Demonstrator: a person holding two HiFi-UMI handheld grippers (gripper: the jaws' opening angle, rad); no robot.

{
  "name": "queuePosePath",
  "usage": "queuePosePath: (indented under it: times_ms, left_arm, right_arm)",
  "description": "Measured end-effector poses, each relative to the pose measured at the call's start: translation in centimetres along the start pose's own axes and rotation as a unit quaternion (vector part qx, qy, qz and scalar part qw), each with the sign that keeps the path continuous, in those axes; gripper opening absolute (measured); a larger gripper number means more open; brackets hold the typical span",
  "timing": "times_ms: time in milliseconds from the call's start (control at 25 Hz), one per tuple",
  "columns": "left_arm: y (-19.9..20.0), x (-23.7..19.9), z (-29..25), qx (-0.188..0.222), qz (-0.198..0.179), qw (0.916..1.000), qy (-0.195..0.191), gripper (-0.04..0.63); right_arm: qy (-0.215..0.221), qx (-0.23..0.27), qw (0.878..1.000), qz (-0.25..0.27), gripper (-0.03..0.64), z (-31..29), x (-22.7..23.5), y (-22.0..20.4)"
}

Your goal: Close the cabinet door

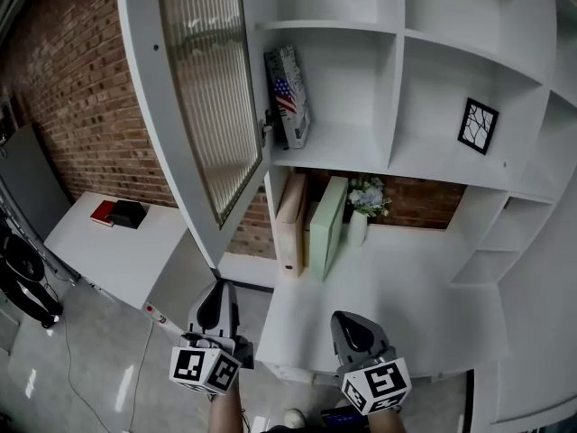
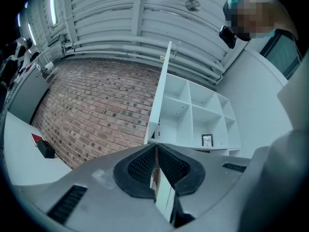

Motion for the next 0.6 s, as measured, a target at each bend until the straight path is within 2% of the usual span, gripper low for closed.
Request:
queuePosePath:
  times_ms: [200, 400, 480, 520, 600]
  left_arm:
    - [0.3, -0.2, -1.0, -0.013, -0.003, 0.9998, 0.014, 0.014]
    - [1.7, -0.1, -1.6, -0.007, -0.024, 0.9993, 0.028, 0.017]
    - [2.0, -0.2, -1.7, -0.006, -0.029, 0.9991, 0.031, 0.053]
    - [2.1, -0.2, -1.8, -0.006, -0.032, 0.999, 0.031, 0.104]
    - [2.6, -0.1, -2.2, -0.004, -0.043, 0.9986, 0.03, 0.121]
  right_arm:
    - [0.062, -0.017, 0.998, -0.003, 0.001, -2.7, 0.0, -0.2]
    - [0.092, -0.019, 0.996, -0.006, 0.001, -4.2, 0.4, 0.3]
    - [0.1, -0.016, 0.995, -0.006, 0.001, -4.5, 0.5, 0.5]
    - [0.105, -0.015, 0.994, -0.006, 0.001, -4.7, 0.5, 0.6]
    - [0.111, -0.012, 0.994, -0.006, 0.001, -4.9, 0.6, 0.9]
Point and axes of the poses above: the fingertips, and each gripper's own axes: z backward along the fingers, x to its right, y out of its top, the point moved 5 cm from there along z, backward along the fingers, and after that the axes turned 4 degrees about -y, right-handed, at the moved point
